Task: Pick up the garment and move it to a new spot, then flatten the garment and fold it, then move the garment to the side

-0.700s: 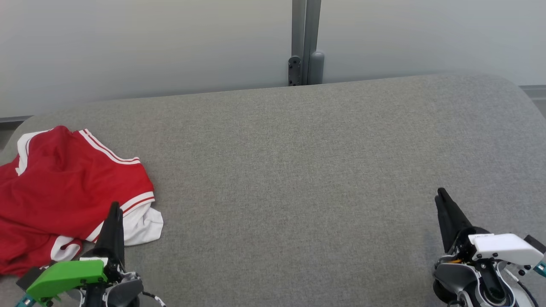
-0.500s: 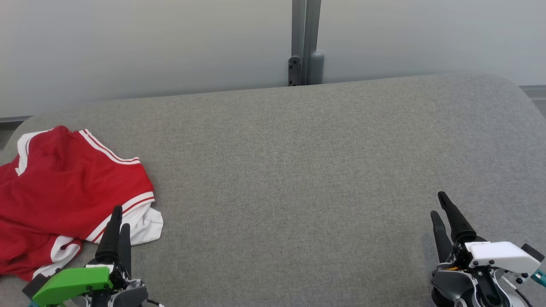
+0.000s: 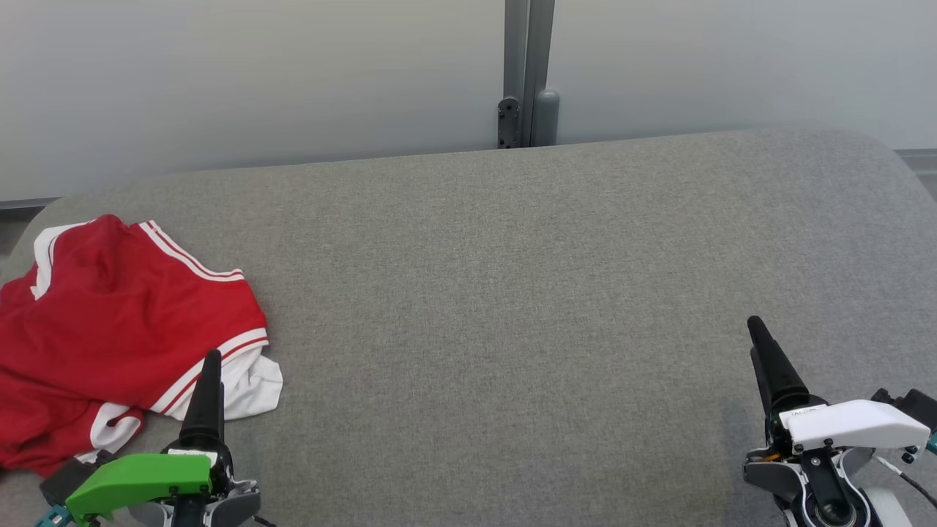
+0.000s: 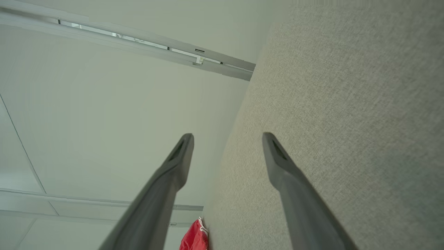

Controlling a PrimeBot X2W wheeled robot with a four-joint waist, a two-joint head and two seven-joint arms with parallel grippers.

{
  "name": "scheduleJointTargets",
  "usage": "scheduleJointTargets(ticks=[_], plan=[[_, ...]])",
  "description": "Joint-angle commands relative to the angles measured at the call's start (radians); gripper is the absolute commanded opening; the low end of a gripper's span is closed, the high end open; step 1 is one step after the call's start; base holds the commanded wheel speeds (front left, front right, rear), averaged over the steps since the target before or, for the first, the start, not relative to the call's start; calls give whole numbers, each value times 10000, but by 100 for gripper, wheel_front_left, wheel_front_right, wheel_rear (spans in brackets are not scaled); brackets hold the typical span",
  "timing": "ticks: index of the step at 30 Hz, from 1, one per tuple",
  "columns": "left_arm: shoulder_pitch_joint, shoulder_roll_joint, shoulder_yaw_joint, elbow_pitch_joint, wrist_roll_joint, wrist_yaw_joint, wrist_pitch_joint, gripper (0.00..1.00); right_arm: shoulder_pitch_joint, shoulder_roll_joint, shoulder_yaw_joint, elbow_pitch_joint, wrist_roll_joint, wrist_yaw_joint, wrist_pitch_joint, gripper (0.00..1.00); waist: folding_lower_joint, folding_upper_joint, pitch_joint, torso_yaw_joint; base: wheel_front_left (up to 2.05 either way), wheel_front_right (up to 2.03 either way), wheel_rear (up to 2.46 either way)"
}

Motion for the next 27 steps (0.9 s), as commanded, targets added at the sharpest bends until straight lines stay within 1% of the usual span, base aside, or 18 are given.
scheduleJointTargets(ticks=[1, 13, 17, 27], plan=[[-155, 189, -82, -209, 417, 79, -109, 100, -160, -164, 99, -269, -577, 6, -129, 100, 0, 0, -5, 10, 0, 0, 0], [-84, 711, -715, -258, 2935, 552, -585, 100, -192, -508, 583, -680, -3704, 6, -607, 100, 0, 0, -39, 58, 0, 0, 0], [-54, 796, -895, -181, 3618, 673, -726, 100, -126, -568, 653, -708, -4607, 6, -750, 100, 0, 0, -49, 82, 0, 0, 0], [59, 917, -1047, 46, 4979, 738, -1070, 100, -7, -643, 782, -713, -6355, 7, -1090, 100, 0, 0, -57, 108, 0, 0, 0]])
